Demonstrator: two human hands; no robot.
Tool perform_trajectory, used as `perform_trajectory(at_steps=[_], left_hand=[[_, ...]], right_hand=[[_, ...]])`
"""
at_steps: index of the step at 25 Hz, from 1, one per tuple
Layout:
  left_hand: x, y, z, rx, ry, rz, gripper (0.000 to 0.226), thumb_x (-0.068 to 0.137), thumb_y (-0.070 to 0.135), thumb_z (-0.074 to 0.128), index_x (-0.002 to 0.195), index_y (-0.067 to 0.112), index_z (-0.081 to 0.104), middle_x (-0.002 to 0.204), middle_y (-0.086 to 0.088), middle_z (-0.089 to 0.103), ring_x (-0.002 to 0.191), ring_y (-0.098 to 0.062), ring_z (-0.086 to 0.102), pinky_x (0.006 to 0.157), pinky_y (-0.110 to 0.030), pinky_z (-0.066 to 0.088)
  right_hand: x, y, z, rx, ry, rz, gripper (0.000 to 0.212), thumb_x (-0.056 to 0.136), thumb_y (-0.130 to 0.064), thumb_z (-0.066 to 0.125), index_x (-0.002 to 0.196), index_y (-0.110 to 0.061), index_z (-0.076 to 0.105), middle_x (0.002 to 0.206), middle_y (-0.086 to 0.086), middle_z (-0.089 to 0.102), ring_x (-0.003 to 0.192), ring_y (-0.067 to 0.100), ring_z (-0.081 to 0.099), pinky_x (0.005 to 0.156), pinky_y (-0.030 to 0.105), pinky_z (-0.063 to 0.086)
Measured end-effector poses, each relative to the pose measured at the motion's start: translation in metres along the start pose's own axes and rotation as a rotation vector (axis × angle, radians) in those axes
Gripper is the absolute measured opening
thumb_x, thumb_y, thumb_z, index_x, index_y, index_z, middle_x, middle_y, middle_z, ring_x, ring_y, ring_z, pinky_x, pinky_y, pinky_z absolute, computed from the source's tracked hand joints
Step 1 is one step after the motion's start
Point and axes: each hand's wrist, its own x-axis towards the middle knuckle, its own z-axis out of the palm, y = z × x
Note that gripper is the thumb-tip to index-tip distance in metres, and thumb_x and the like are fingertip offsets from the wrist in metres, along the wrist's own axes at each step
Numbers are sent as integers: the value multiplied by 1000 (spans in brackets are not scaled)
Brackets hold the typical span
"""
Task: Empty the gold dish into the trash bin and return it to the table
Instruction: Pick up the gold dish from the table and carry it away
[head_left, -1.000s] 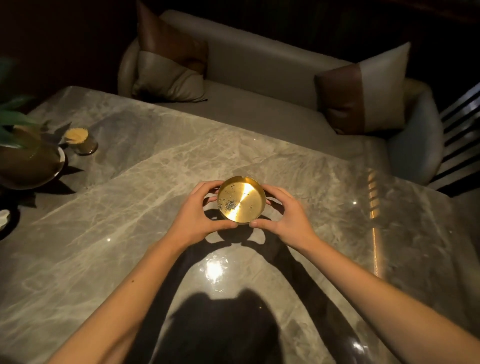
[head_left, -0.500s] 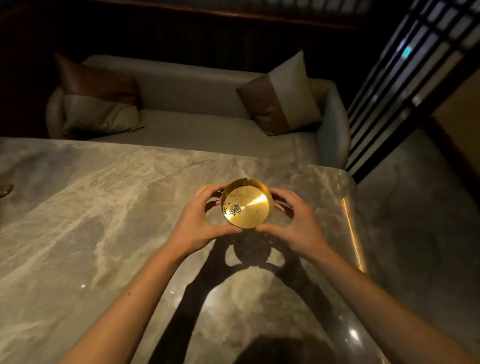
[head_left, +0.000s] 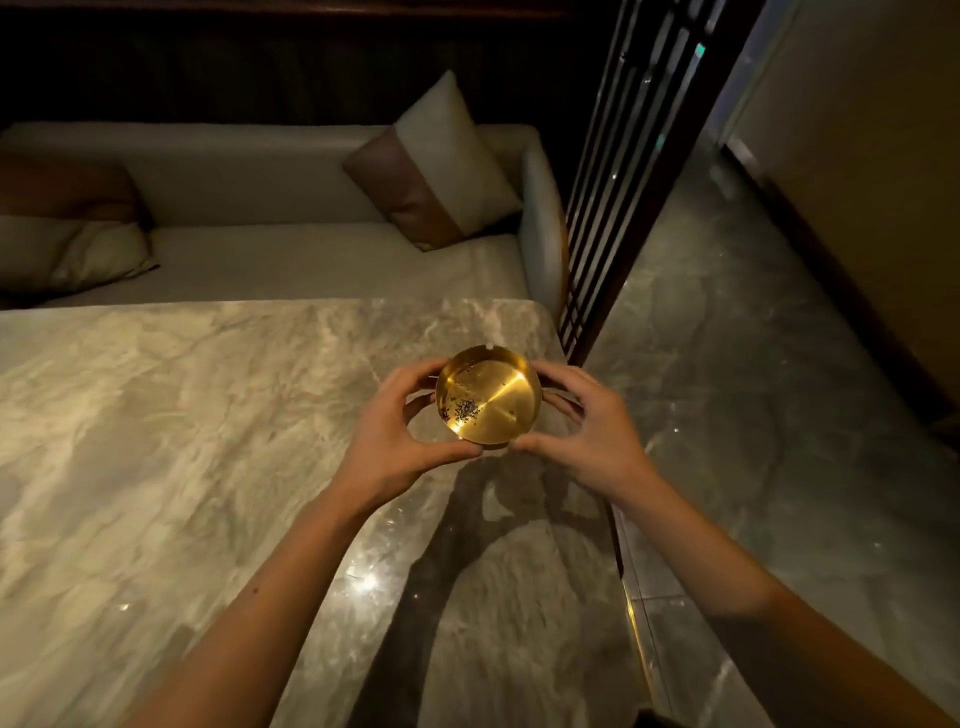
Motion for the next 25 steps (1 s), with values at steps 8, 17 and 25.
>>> perform_trajectory(at_steps=[8,17,25], left_hand=[[4,-3,11,-3,-80,4,89,52,34,91,131,30,51,127,6,55,118,-5,56,104,-22,46],[15,-22,15,-70,-176,-3,90,53,33,90,133,25,51,128,6,54,119,-1,54,103,-16,43],[27,-15,72,-95,-219,-48,88,55,34,88,133,27,49,128,14,51,120,2,52,102,-12,41]], right_hand=[[-16,11,1,58,64,76,83,57,-17,90,131,-24,53,125,-20,53,120,-6,52,101,13,42],[-27,15,10,68,138,189,86,56,-24,89,135,-18,52,130,-14,54,125,4,53,106,23,43],[-36,49,-35,107,146,257,87,55,-29,87,134,-19,52,137,3,54,126,11,53,109,35,43]])
